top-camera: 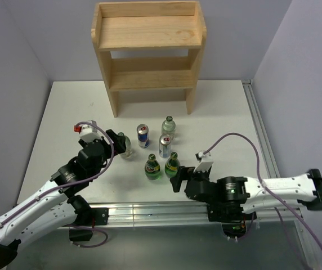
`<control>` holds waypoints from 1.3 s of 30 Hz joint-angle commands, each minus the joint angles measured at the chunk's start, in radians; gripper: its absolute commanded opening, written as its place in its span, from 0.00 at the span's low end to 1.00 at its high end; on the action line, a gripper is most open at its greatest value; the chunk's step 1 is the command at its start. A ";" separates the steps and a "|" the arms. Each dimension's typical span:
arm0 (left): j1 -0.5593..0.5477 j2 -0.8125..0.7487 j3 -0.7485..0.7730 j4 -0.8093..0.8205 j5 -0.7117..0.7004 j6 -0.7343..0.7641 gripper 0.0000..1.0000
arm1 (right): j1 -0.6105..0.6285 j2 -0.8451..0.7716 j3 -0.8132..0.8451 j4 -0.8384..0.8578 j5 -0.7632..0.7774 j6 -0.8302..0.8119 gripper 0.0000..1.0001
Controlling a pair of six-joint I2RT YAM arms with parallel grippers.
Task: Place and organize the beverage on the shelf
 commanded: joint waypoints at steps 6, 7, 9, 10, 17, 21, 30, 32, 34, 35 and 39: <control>-0.026 -0.027 -0.025 0.036 -0.033 0.028 0.97 | 0.233 0.386 0.168 -0.448 0.430 0.678 1.00; -0.030 -0.036 -0.030 0.043 -0.034 0.031 0.97 | 0.234 0.451 0.173 -0.467 0.456 0.715 1.00; -0.032 -0.047 -0.046 0.054 -0.037 0.031 0.97 | 0.233 0.504 0.173 -0.496 0.485 0.798 1.00; -0.034 -0.059 -0.053 0.069 -0.037 0.033 0.97 | 0.233 0.538 0.168 -0.498 0.502 0.818 1.00; -0.041 -0.061 -0.103 0.142 -0.042 0.065 0.97 | 0.112 0.435 -0.021 0.230 0.479 0.156 1.00; -0.044 -0.053 -0.106 0.143 -0.048 0.065 0.97 | 0.037 0.282 -0.201 0.559 0.357 -0.108 1.00; -0.050 -0.058 -0.129 0.157 -0.063 0.054 0.97 | -0.013 0.514 -0.131 0.691 0.278 -0.196 1.00; -0.052 -0.059 -0.131 0.149 -0.074 0.054 0.97 | -0.008 0.539 -0.114 0.694 0.275 -0.190 1.00; -0.053 -0.066 -0.134 0.143 -0.079 0.057 0.97 | -0.002 0.558 -0.111 0.702 0.274 -0.193 1.00; -0.055 -0.070 -0.141 0.145 -0.080 0.058 0.97 | -0.002 0.559 -0.111 0.706 0.275 -0.200 1.00; -0.057 -0.095 -0.168 0.162 -0.089 0.061 0.97 | -0.012 0.593 -0.105 0.737 0.292 -0.231 1.00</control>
